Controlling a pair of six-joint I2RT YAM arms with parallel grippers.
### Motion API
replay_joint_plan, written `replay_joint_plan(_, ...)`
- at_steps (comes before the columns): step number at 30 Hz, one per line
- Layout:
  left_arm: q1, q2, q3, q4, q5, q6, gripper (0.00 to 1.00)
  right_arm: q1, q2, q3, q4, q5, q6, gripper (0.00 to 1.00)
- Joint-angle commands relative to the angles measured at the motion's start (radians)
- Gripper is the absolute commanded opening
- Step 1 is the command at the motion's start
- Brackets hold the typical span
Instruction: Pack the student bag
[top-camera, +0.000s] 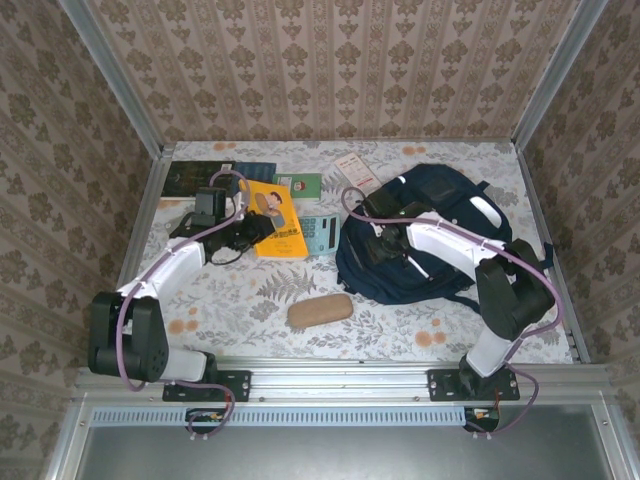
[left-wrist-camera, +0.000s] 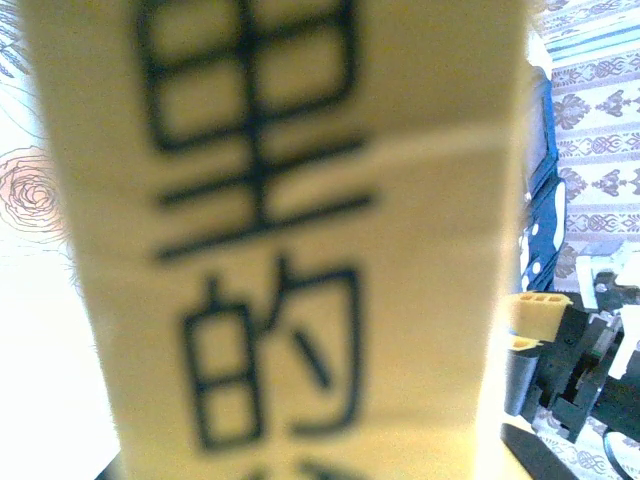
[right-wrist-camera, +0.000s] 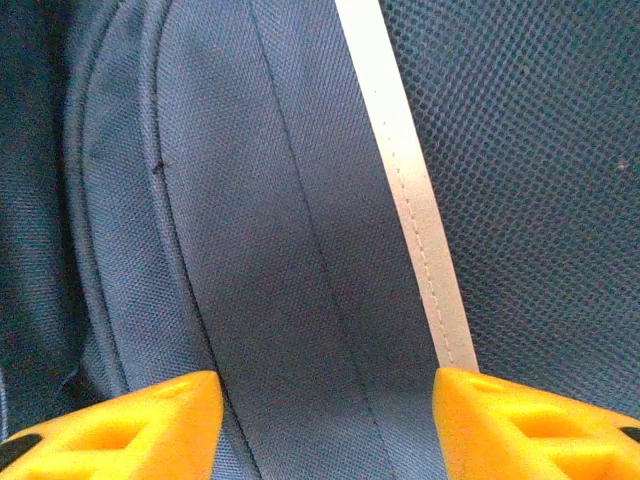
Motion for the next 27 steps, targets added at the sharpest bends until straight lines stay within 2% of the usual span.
replay_joint_plan(1, -0.008, -0.016, 0.029, 0.056, 0.043, 0.01, 0.0, 0.021, 0.013, -0.021, -0.008, 0.007, -0.023, 0.63)
replay_joint_plan(5, -0.008, -0.015, 0.024, 0.065, 0.047, 0.006, 0.0, 0.037, 0.055, -0.017, -0.026, 0.075, -0.023, 0.65)
replay_joint_plan(9, -0.008, -0.014, 0.026, 0.063, 0.051, 0.011, 0.0, 0.075, 0.049, -0.039, -0.016, 0.126, -0.029, 0.73)
replay_joint_plan(12, -0.008, -0.015, 0.024, 0.066, 0.053, 0.01, 0.0, 0.075, 0.075, -0.038, -0.025, 0.154, -0.019, 0.71)
replay_joint_plan(13, -0.008, -0.015, 0.022, 0.069, 0.054, 0.009, 0.0, 0.075, 0.081, -0.034, -0.03, 0.166, -0.013, 0.67)
replay_joint_plan(18, -0.008, -0.015, 0.026, 0.066, 0.06, 0.011, 0.0, 0.076, 0.027, -0.03, -0.012, 0.132, 0.023, 0.22)
replay_joint_plan(21, -0.008, -0.014, 0.028, 0.07, 0.063, 0.013, 0.0, 0.076, -0.036, -0.033, 0.01, 0.094, 0.046, 0.0)
replay_joint_plan(27, -0.012, 0.005, 0.036, 0.098, 0.075, 0.003, 0.0, 0.073, -0.136, 0.043, -0.015, 0.01, 0.112, 0.0)
